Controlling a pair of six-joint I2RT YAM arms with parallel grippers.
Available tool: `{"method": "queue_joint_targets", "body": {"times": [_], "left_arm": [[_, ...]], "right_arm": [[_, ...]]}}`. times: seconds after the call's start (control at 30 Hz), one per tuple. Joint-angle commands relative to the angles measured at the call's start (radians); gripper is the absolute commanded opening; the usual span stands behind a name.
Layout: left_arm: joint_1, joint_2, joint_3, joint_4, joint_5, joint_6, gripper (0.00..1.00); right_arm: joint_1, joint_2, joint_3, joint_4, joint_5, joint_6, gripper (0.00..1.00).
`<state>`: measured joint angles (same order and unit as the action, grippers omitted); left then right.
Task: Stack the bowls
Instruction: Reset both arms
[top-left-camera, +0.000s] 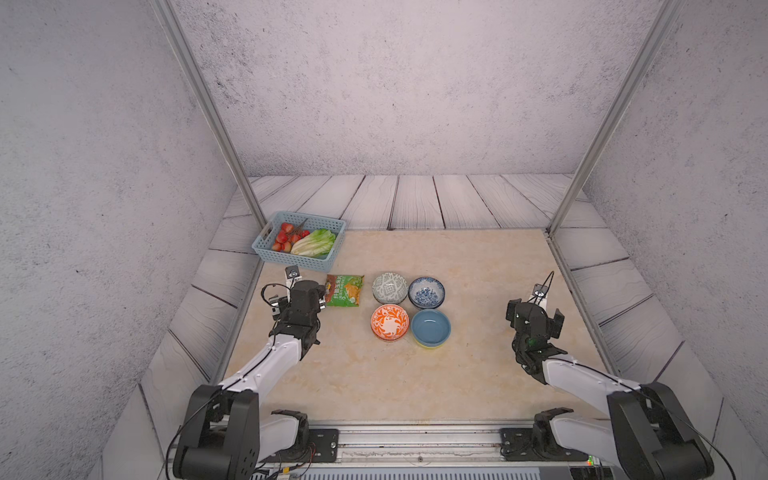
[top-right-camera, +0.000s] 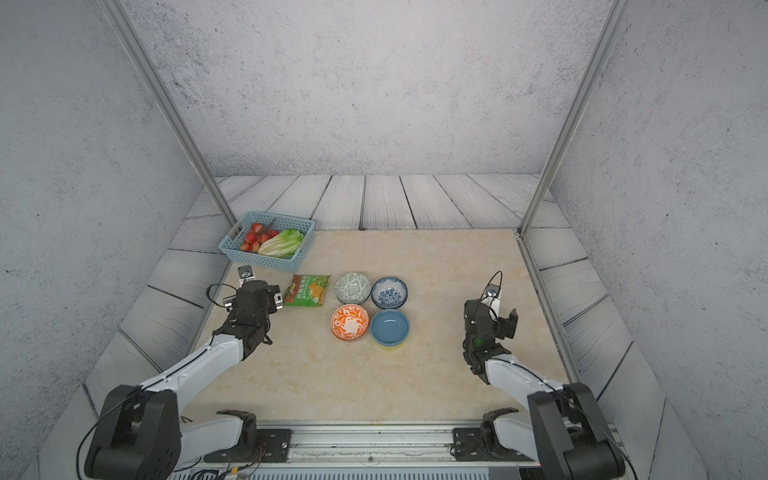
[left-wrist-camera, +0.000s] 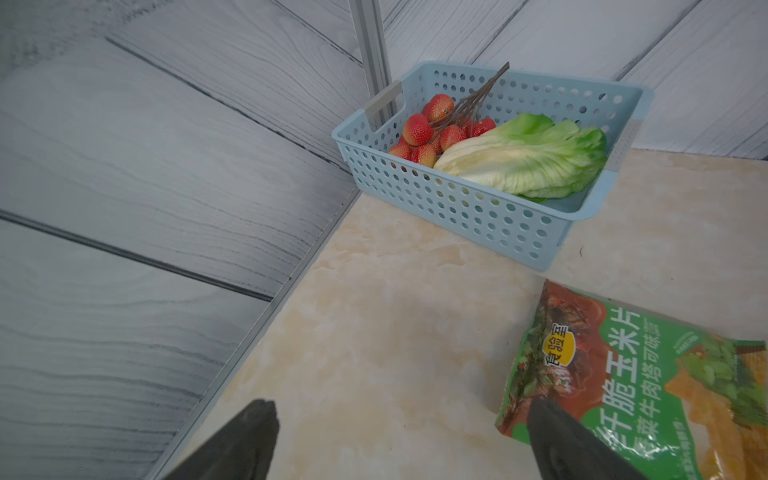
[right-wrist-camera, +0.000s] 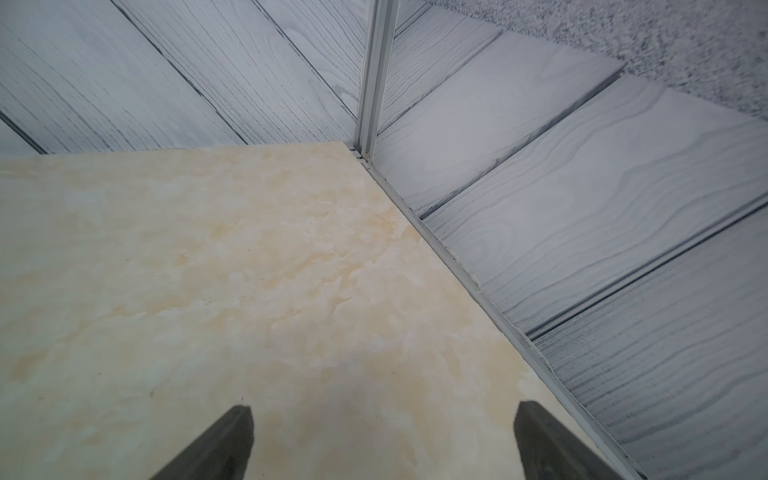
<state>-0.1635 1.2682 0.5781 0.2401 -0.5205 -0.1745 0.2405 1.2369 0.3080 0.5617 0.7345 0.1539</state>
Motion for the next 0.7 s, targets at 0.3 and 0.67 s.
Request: {"method": "queue_joint_targets", "body": {"times": [0.3,0.67], "left_arm": [[0.046,0.239,-0.081,0.475,0.163,0.195,1.00],[0.159,0.271,-0.114,0.539,0.465,0.165,1.00]], "right_arm": [[-0.078,0.321,-0.035,0.621,-0.282,-0.166,0.99],[-0.134,0.345,0.081,0.388,-0.395,-0.126,0.99]]}}
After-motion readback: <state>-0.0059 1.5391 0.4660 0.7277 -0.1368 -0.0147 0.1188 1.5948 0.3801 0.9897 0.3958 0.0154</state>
